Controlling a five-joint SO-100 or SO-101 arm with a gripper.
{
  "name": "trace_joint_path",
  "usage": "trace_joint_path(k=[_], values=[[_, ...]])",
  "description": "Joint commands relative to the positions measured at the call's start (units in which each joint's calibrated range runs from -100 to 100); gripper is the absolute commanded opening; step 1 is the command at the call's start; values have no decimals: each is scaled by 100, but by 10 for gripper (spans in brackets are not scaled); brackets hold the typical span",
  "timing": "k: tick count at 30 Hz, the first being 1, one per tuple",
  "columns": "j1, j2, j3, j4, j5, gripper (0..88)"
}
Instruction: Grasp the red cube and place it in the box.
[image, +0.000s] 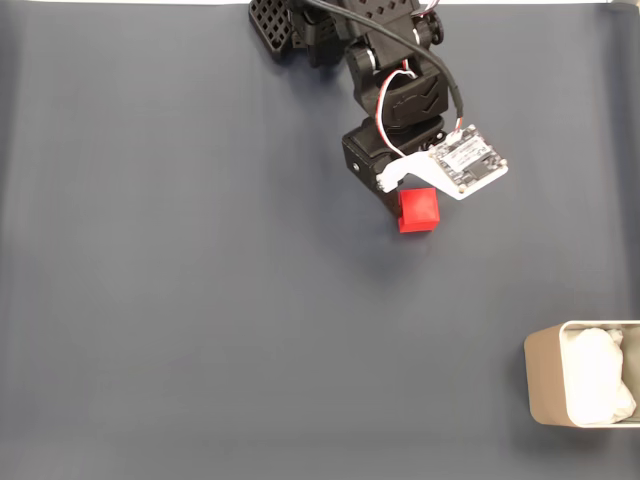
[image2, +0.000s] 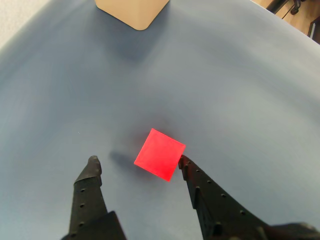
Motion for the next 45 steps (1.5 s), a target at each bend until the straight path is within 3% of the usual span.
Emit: trace_joint_path(k=[1, 26, 45], values=[[-104, 54, -368, -81, -78, 360], [-204, 184, -532, -138, 29, 342], [-189, 271, -587, -89, 244, 129]])
